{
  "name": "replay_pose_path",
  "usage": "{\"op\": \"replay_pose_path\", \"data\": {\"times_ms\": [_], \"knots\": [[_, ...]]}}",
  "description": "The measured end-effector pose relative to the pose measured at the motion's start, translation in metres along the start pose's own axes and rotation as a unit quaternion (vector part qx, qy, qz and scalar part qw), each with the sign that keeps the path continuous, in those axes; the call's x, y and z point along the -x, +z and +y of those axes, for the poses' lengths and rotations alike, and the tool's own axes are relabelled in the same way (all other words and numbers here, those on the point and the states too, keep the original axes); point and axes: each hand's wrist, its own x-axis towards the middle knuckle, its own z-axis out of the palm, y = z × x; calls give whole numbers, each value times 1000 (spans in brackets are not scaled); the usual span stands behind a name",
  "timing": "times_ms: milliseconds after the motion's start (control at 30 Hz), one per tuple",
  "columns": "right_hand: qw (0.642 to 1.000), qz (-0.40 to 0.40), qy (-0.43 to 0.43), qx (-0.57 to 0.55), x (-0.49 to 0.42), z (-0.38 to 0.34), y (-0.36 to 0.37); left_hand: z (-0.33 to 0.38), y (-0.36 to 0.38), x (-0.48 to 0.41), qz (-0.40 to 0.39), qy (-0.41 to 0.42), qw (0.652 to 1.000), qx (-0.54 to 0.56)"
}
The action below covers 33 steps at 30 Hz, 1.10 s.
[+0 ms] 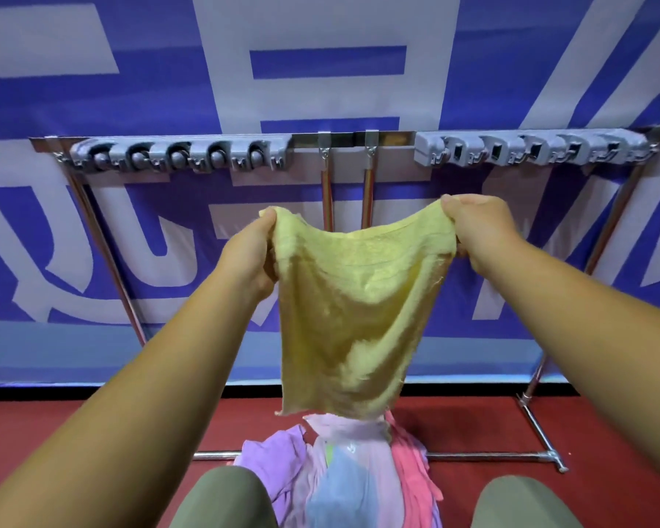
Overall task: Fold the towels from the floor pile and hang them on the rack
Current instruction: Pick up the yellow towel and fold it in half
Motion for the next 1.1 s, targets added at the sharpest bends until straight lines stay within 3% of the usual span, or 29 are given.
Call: {"op": "replay_pose_path", "data": {"times_ms": [200,433,533,633,900,1100], "knots": [[992,-52,38,-108,4,-37,15,35,31,4,35,55,992,-104],[990,-144,-8,-6,39,-64,44,20,72,18,-8,163,957,-238],[980,-137,-76,120,48,-59,56,11,88,28,-6,198,945,-261],[971,-127,-112,171,55,-53,62,3,98,34,12,221,940,-260],[975,-111,-118,152,58,-48,61,-9,106,37,25,254,921,-294],[978,-120,-98,139,60,-51,66,-15,110,42,-12,271,916,-295]]}}
